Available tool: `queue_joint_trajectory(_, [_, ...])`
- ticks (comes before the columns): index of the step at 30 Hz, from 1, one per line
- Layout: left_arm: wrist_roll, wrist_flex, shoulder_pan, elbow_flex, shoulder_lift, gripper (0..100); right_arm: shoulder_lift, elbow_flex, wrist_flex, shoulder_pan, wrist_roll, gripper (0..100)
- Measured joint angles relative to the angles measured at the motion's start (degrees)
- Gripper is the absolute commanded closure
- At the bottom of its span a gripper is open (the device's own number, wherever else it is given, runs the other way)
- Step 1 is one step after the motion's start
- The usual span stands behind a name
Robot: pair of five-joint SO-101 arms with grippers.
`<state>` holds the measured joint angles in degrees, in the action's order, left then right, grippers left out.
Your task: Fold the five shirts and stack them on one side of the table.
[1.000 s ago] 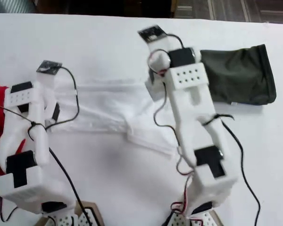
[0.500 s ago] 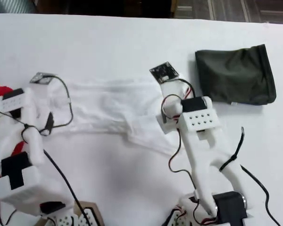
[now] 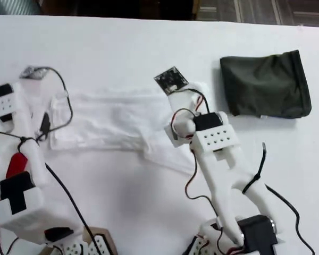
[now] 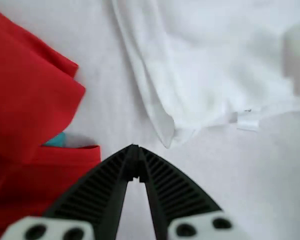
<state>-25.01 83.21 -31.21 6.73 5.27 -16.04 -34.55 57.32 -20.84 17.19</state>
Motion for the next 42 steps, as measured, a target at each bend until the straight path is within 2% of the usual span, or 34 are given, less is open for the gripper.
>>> queue_joint_trajectory(3, [1.14, 0.09, 2.81, -0.79, 0.00, 97, 4.13, 0.00, 0.00, 0.00, 0.00, 97.9])
queue_joint_trajectory(6, [1.32, -3.34, 7.38, 3.16, 0.00, 97, 7.74, 0.00, 0.00, -0.09, 0.00, 97.9])
queue_joint_trajectory(11, [1.05, -15.91, 10.99, 16.44, 0.00, 97, 11.25, 0.00, 0.00, 0.00, 0.00, 97.9])
queue_joint_trajectory(16, [1.05, -26.99, 10.81, 27.08, -0.97, 97, 13.01, 0.00, 0.00, 5.10, 0.26, 97.9])
queue_joint_trajectory(19, [1.05, -28.31, 10.46, 28.66, -2.11, 97, 14.95, 0.00, -0.09, 9.41, 0.44, 97.9])
queue_joint_trajectory(25, [1.05, -28.75, 10.37, 28.92, -2.37, 97, 17.93, 0.00, -2.29, 13.89, 7.30, 97.9])
queue_joint_trajectory(33, [1.05, -29.01, 10.37, 29.27, -2.46, 97, 17.14, 2.11, -4.22, 19.34, 8.18, 97.9])
queue_joint_trajectory(37, [1.05, -29.01, 10.37, 29.27, -2.46, 97, 13.36, 5.98, 0.79, 17.49, 8.18, 97.8])
queue_joint_trajectory(42, [1.05, -29.01, 10.37, 29.27, -2.46, 97, 8.97, 7.03, 8.00, 7.56, 4.40, 95.2])
